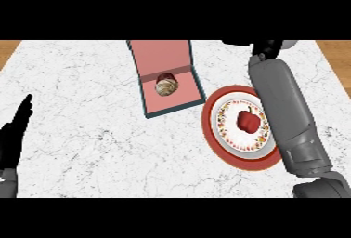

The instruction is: Pick the cupcake from the plate and place it in the cardboard box

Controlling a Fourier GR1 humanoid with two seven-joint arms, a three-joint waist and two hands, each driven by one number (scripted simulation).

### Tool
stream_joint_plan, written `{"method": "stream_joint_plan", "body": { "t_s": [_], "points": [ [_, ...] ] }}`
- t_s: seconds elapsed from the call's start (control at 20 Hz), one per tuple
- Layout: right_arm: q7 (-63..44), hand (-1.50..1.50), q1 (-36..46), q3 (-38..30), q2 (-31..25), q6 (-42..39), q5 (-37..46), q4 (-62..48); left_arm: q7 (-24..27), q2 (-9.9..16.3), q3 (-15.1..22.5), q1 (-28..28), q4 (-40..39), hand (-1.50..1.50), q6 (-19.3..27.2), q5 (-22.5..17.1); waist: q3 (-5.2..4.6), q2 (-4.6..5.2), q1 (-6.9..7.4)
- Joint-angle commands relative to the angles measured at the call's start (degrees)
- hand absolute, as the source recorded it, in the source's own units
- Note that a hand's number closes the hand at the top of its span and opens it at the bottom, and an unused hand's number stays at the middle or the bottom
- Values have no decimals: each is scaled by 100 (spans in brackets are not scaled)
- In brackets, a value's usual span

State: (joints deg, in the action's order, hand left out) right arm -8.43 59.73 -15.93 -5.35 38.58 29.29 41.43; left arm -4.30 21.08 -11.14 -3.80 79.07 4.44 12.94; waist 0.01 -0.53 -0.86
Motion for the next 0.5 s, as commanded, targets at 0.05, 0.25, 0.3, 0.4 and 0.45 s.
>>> {"method": "stream_joint_plan", "body": {
  "t_s": [0.05,0.25,0.3,0.4,0.45],
  "points": [
    [-276,-150,-1356,392,-13,-425,-3,1606,-134,-103,23,7,-100,0,157,156,-4,-51,-200],
    [-787,-150,-2247,494,-609,-1353,-185,2967,-251,-86,-43,-171,1,0,158,114,-4,-30,-165],
    [-757,-150,-2596,470,-707,-1609,-340,3237,72,-83,-46,413,205,0,-2,16,-3,-40,-118],
    [-997,-150,-2981,469,-987,-2167,-562,3877,78,-6,-113,16,-156,0,5,41,-6,-15,-147],
    [-1267,-150,-3249,659,-907,-2231,-441,4298,118,-187,-15,151,-6,0,194,160,-6,-13,-103]
  ]
}}
